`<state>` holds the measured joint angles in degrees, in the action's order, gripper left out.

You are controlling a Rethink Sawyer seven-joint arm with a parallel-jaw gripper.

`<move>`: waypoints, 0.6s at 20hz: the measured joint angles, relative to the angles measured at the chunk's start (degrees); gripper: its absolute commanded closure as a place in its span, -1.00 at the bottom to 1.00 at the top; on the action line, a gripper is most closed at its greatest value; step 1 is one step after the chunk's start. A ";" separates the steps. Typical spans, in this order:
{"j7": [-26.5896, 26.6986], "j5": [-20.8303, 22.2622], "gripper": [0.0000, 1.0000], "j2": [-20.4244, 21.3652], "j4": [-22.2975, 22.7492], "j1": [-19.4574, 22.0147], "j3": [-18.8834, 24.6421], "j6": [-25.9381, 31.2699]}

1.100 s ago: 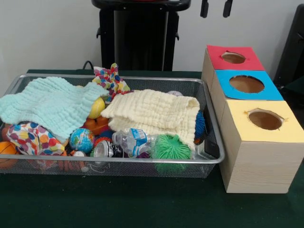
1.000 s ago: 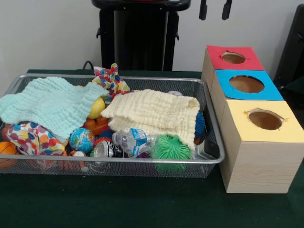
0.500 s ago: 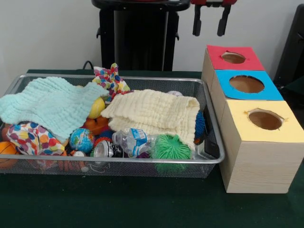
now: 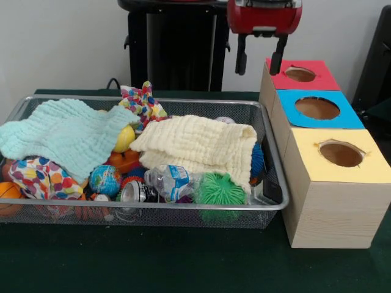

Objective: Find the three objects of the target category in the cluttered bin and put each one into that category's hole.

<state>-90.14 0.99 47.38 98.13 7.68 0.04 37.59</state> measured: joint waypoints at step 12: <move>0.00 3.40 -1.00 -7.47 -14.02 5.43 3.87 6.77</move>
<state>-90.14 4.39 39.90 84.11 13.11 3.90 44.36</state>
